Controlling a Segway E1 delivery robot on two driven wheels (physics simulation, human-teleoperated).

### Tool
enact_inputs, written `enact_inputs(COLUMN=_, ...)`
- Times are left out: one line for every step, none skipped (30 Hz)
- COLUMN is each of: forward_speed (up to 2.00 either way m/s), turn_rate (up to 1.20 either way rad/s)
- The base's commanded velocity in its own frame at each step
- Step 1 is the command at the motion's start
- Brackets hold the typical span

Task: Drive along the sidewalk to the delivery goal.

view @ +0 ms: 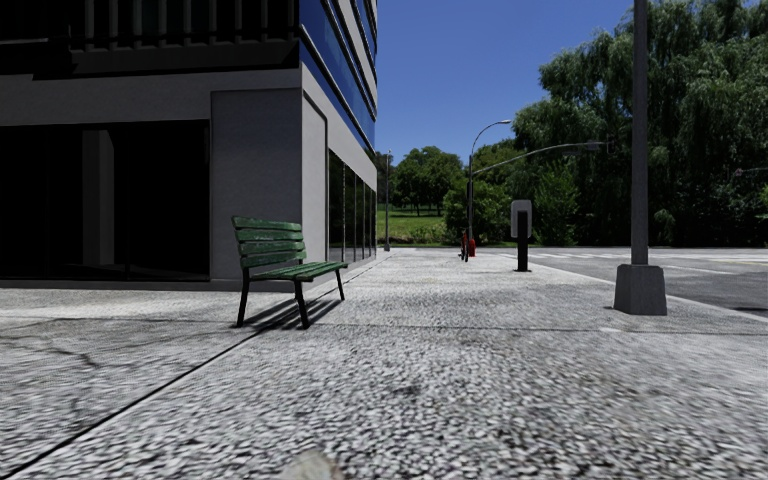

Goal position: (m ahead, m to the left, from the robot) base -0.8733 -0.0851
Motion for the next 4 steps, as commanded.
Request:
enact_inputs(forward_speed=0.00, turn_rate=0.00)
enact_inputs(forward_speed=0.00, turn_rate=0.00)
enact_inputs(forward_speed=0.00, turn_rate=0.00)
enact_inputs(forward_speed=0.00, turn_rate=0.00)
